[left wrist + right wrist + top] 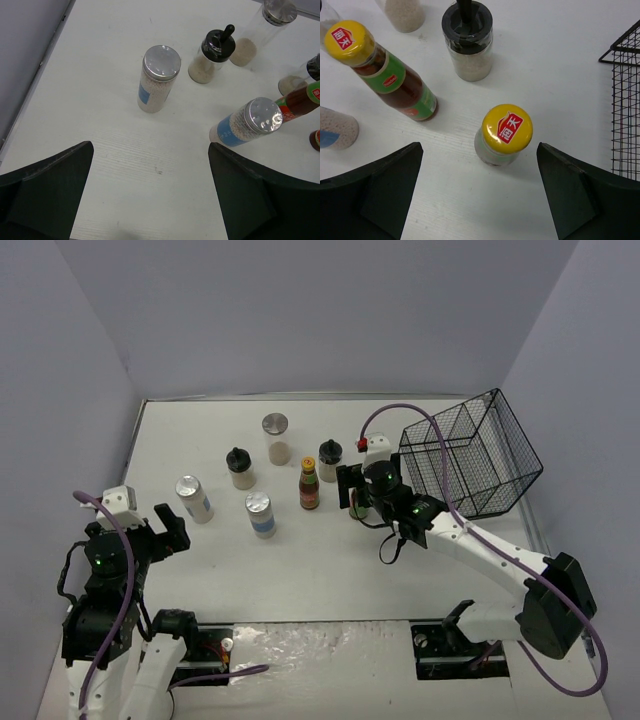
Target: Organize the condiment bottles
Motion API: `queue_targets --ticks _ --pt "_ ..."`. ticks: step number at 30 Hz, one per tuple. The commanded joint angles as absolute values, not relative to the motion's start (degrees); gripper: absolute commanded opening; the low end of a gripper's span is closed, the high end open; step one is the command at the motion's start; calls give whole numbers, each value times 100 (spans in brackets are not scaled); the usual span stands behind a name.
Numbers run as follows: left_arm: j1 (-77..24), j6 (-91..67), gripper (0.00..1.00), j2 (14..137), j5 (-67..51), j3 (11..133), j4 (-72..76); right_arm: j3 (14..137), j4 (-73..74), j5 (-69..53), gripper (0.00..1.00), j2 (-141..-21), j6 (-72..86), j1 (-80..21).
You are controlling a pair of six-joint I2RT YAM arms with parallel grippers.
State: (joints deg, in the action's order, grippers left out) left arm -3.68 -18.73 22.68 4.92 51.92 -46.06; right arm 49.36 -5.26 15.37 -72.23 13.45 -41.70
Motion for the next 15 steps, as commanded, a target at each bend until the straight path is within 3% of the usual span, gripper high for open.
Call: queue_targets --ticks 1,15 --pt "-387 -1869 97 2347 522 5204 -4091 4870 -1585 1573 93 -7387 1314 -3995" --pt "-548 -1857 97 2294 742 5251 -4181 4410 -2275 1651 60 -7635 1189 -3855"
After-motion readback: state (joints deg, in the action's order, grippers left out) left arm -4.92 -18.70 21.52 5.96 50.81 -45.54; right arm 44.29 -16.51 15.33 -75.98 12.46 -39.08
